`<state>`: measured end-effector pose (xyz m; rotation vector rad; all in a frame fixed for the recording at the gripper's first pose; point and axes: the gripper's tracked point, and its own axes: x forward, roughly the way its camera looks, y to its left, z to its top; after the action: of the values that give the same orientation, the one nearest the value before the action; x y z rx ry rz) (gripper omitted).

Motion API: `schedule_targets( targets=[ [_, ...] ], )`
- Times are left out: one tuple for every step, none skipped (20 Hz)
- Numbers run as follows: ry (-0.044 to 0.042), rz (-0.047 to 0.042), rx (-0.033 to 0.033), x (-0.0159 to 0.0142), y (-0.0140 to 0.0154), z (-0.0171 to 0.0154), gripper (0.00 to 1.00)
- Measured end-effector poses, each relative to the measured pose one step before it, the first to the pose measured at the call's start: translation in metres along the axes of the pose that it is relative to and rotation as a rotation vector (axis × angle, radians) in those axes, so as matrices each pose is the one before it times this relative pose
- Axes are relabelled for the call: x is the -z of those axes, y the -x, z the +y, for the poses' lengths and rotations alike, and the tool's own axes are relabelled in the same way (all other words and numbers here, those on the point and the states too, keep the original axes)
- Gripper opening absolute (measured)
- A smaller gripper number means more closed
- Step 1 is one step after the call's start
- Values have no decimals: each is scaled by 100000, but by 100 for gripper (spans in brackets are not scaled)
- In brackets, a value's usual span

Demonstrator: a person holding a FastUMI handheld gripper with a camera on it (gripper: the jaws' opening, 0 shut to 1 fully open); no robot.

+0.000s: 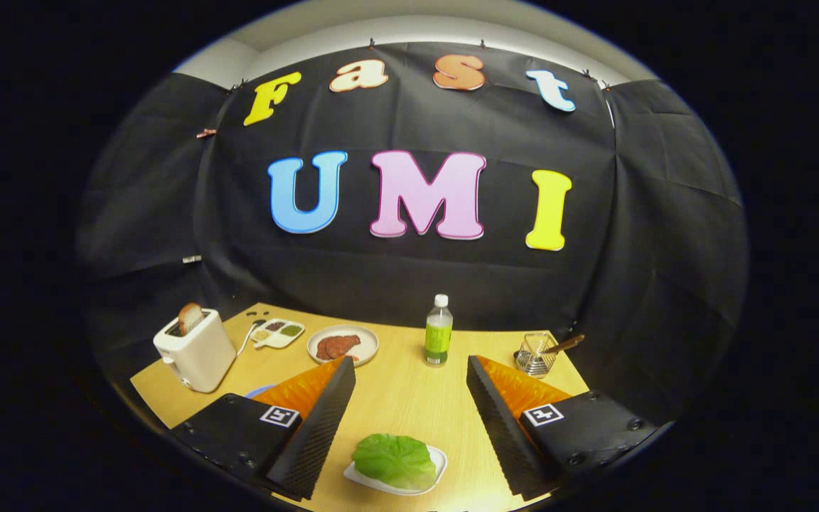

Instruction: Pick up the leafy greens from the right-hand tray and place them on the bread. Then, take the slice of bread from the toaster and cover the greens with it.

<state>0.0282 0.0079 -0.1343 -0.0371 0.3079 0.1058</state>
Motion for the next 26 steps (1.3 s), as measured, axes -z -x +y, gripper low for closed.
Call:
schedule_targets(
  targets=[
    [554, 3202, -1111, 1355, -471, 210, 98],
    [526, 2438, -1326, 1128, -387, 171, 98],
    [765, 2394, -1406, 1322, -565, 257, 98],
    [977, 2376, -1230, 1072, -477, 188, 98],
    [1237, 2737, -1152, 1271, -819, 32, 98],
    [922, 2892, -1346, 1323, -808, 100, 98],
    [672, 2713, -1448, 1161, -613, 178, 98],
    [669, 2874, -1151, 1605, -484, 100, 98],
    [202, 2855, -1418, 1360, -568, 190, 98],
    [330, 2640, -1167, 1010, -710, -2, 98],
    [595, 2559, -1350, 992, -763, 102, 98],
    [886, 2442, -1285, 883, -830, 59, 98],
    [1146, 2167, -1209, 804, -770, 88, 98],
    [1275, 2132, -1015, 902, -589, -7, 98],
    [1286, 2103, -1144, 837, -611, 147, 98],
    [1228, 1861, -971, 797, -550, 150, 98],
    [1132, 2167, -890, 905, -543, 152, 99],
    [977, 2116, -884, 801, -356, 9, 99],
    [954, 1856, -518, 747, -416, -10, 99],
    [930, 1554, -200, 670, -363, -69, 98],
    [880, 1606, -38, 650, -379, -90, 98],
    [536, 1720, -118, 573, -303, -136, 98],
    [348, 1672, 2, 753, -330, -221, 98],
    [-231, 1604, -318, 753, -90, -32, 99],
    [-529, 1875, -640, 596, -135, -55, 98],
    [-1745, 1841, -1620, 453, 158, 384, 98]
  ],
)
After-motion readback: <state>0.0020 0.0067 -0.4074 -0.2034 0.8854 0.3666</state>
